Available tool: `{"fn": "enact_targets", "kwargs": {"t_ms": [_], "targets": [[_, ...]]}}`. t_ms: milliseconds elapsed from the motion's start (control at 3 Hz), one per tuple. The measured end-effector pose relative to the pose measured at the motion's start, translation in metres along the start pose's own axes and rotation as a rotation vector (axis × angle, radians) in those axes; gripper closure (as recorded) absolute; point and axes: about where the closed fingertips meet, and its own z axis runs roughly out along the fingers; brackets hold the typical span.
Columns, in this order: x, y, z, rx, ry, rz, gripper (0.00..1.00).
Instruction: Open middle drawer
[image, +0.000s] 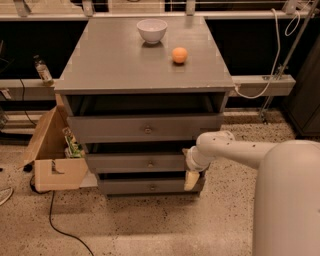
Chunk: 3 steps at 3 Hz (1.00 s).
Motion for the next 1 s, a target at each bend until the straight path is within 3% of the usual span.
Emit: {"fn": "enact_targets", "kwargs": {"t_ms": [1000], "targets": [[0.024,-0.048,0.035,0.039,0.040,-0.013,0.00]]}}
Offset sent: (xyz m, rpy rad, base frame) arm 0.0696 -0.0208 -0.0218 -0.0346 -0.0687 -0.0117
